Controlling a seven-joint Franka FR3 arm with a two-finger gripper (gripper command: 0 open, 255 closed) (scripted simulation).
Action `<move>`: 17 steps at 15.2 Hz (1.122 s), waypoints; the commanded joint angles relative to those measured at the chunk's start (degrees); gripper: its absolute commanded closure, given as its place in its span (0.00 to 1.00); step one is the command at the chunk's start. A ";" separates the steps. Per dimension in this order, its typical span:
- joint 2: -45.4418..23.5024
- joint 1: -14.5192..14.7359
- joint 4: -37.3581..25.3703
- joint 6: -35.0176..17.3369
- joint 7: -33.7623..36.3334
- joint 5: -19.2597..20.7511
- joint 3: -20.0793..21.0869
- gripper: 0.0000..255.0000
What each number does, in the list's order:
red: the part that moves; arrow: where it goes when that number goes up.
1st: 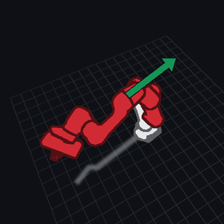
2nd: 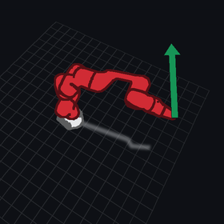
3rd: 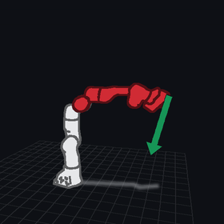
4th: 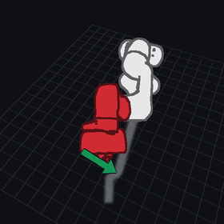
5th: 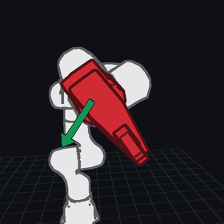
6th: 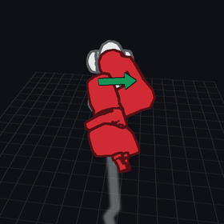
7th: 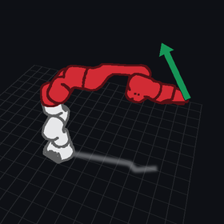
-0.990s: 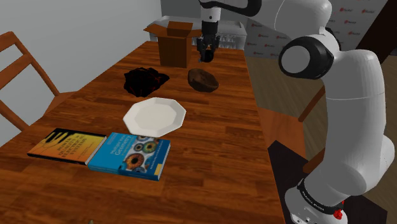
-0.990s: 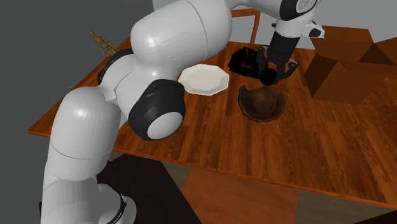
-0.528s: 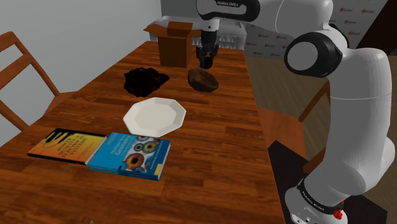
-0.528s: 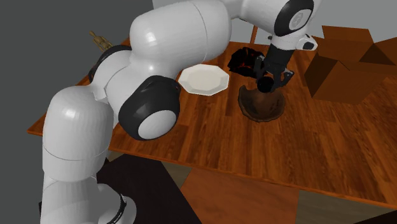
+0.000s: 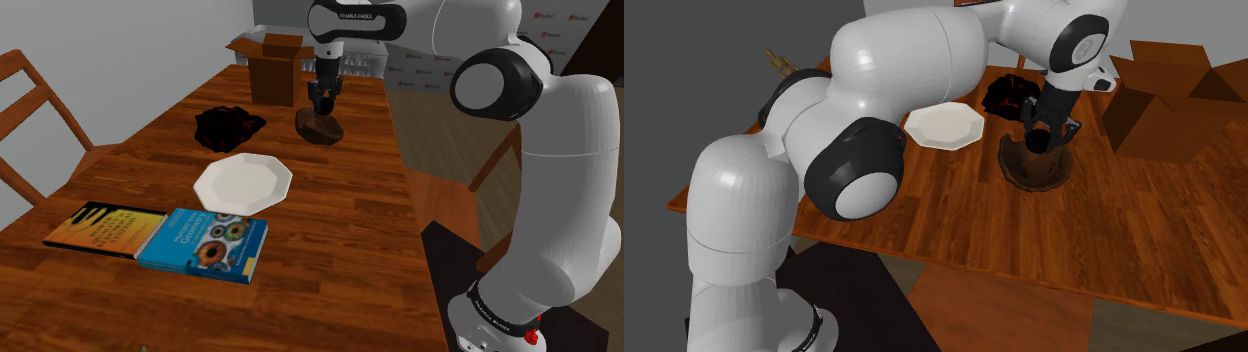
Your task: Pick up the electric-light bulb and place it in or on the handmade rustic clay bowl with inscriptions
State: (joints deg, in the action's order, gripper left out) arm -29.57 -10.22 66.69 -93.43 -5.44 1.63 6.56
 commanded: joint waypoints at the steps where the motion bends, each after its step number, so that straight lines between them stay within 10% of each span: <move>1: 0.02 -0.01 0.06 -0.07 0.00 0.00 0.00 1.00; 4: 0.02 -0.01 0.06 -0.07 0.00 0.00 0.00 1.00; 5: 0.02 0.00 0.06 -0.07 0.00 0.00 0.00 0.00; 17: -3.68 0.57 -13.33 9.62 0.00 0.32 -0.07 0.00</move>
State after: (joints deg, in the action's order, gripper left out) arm -33.10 -9.65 53.81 -84.16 -5.42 1.94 6.50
